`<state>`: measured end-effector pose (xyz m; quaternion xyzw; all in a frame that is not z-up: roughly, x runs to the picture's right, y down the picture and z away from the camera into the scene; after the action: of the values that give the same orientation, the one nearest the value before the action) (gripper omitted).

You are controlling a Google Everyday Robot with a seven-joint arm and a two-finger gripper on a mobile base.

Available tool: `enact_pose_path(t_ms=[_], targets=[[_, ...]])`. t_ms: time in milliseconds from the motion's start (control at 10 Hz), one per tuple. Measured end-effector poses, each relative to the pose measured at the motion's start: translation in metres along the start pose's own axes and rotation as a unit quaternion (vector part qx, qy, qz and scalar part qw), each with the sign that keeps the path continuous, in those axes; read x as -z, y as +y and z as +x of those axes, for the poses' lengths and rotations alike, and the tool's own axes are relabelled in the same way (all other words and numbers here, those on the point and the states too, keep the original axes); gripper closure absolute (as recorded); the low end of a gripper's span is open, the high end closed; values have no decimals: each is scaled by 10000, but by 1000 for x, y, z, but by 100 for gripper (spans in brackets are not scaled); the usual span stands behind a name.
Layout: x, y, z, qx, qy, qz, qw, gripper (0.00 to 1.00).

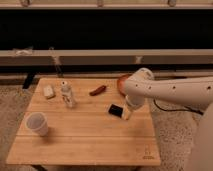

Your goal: Place the pepper on the white sponge

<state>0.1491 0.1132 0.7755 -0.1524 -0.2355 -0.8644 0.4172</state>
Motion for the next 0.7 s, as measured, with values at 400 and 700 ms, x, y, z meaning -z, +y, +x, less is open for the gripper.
enact_pose_path(t_ms=[400,700], targets=[[3,-20,87,1019,540,86,9933,20],[-1,-41,161,1998,785,143,9766,20]])
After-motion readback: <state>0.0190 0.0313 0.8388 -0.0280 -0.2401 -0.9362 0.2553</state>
